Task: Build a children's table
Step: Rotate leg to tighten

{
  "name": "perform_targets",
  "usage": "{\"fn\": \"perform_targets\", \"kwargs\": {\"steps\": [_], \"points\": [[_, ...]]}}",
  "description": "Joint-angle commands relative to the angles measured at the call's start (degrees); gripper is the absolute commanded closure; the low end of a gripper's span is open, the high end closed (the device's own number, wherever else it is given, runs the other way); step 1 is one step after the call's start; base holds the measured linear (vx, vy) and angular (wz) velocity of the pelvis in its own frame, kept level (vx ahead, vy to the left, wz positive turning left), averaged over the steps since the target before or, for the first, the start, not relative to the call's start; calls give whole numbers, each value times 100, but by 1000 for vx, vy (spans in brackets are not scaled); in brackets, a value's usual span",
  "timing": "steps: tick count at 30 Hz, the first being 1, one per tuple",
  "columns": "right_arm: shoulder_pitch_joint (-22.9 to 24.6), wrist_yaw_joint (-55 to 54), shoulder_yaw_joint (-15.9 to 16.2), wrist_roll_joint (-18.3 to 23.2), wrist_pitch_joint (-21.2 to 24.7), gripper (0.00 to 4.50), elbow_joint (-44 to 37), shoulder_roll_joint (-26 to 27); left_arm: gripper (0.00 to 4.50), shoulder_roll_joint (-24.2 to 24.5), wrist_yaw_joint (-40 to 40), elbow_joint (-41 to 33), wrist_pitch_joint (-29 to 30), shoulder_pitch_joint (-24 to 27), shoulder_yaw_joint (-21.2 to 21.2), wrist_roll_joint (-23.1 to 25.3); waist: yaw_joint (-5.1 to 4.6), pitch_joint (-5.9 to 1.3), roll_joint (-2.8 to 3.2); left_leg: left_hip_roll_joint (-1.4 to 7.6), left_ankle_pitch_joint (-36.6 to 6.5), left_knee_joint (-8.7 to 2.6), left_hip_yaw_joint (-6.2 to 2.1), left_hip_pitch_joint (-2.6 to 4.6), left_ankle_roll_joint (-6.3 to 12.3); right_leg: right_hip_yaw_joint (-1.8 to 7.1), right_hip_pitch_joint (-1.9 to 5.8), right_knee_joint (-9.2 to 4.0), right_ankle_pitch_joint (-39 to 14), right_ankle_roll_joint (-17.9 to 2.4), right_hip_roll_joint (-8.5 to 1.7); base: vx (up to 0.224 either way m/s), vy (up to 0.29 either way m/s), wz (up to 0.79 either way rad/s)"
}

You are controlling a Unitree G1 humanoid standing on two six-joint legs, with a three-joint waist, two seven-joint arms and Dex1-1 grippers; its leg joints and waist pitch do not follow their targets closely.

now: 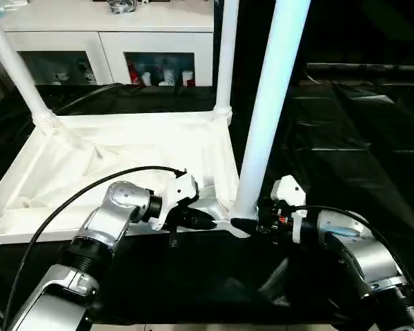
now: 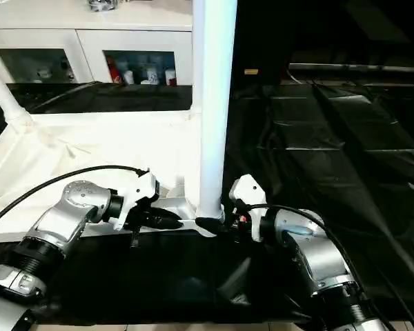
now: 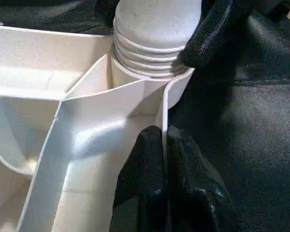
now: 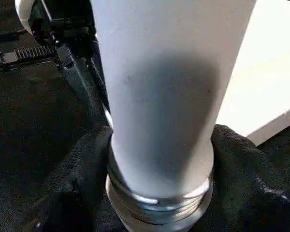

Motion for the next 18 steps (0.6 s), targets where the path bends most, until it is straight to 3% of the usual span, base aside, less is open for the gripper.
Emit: {"fn": "perform_targets", "kwargs": {"steps": [1,4,6,9,11,12,14,16,18], "points": [[-41,-138,-62,-41,-62,176,117,56,450,-219,-62,-116,-73,69,121,-440,-4,-318,-133,-22,-733,-307,86,-33,502,141,321,-385,-661,-1350,-139,0,0,0],[-78,-985,-373,-48,16,176,496,466,450,-499,675,368,-246,-83,199,-201,-18,-303,-134,-28,-782,-312,92,-35,466,140,299,-404,-767,-1341,-134,0,0,0],[-97,-1371,-464,-82,103,176,655,651,450,-642,1040,619,-303,-180,226,-86,-40,-309,-155,-44,-849,-323,80,-33,318,137,315,-420,-1023,-1238,-132,0,0,0],[-106,-2114,-483,-257,184,177,840,1058,450,-973,1661,1017,-409,-367,210,99,-58,-303,-150,-47,-883,-320,82,-26,325,145,308,-437,-1058,-1199,-134,0,0,0],[-162,-2703,-497,-401,164,177,969,1388,450,-1245,2086,1230,-414,-501,209,180,-85,-285,-154,-63,-1023,-341,77,-21,230,143,287,-492,-1506,-1031,-141,0,0,0],[-162,-2703,-497,-401,164,177,969,1388,450,-1245,2086,1230,-414,-501,209,180,-84,-283,-151,-61,-1048,-347,69,-19,210,141,290,-494,-1573,-1007,-145,0,0,0],[-329,-3411,-513,-611,-4,177,1239,1872,450,-1644,2568,1564,-526,-699,156,300,-99,-288,-138,-69,-1105,-350,66,-21,179,148,278,-510,-1628,-948,-142,0,0,0],[-420,-3531,-433,-690,-75,177,1339,2003,450,-1787,2657,1704,-603,-776,130,349,-93,-296,-109,-74,-1116,-356,55,-7,178,144,280,-513,-1632,-929,-145,0,0,0],[-452,-3455,-350,-742,-165,177,1350,1998,450,-1832,2657,1767,-650,-816,132,353,-92,-293,-122,-75,-1159,-356,55,-18,241,147,290,-521,-1591,-922,-138,0,0,0]]}}
